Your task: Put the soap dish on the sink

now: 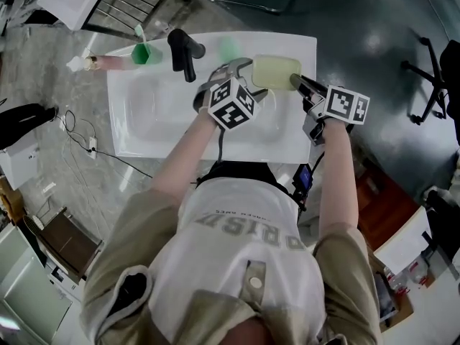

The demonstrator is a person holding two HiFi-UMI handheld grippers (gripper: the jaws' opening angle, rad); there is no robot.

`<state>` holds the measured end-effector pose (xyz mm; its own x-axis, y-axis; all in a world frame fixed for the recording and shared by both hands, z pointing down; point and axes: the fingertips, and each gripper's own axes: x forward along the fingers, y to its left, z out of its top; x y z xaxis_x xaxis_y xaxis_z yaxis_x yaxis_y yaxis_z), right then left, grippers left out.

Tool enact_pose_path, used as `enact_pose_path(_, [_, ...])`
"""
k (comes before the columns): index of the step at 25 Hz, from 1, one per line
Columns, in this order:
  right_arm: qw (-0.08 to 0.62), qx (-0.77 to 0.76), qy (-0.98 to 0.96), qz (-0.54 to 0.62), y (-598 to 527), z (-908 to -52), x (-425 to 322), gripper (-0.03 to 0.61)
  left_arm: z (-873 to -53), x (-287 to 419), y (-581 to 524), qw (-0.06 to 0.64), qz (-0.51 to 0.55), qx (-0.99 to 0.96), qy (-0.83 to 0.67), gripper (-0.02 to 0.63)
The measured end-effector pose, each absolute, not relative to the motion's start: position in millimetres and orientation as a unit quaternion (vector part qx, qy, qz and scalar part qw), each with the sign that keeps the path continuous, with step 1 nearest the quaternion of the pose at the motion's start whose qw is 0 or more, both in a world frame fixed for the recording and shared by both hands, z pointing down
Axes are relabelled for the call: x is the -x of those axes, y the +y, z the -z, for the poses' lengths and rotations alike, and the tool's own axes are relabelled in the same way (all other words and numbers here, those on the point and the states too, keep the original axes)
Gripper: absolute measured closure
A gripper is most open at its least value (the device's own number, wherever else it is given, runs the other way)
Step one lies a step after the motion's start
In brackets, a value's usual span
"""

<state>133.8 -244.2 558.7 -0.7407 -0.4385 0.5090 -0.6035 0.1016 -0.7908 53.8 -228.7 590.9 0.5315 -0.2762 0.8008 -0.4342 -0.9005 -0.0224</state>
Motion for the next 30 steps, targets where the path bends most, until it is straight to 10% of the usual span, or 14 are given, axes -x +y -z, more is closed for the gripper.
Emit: enact_pose_path(30, [0.157, -0.373, -0.697, -0.592, -269.8, -607.0, -145.0, 0.508, -650.2, -52.4, -247.6, 0.101, -0.586, -0.796, -0.114, 0.268])
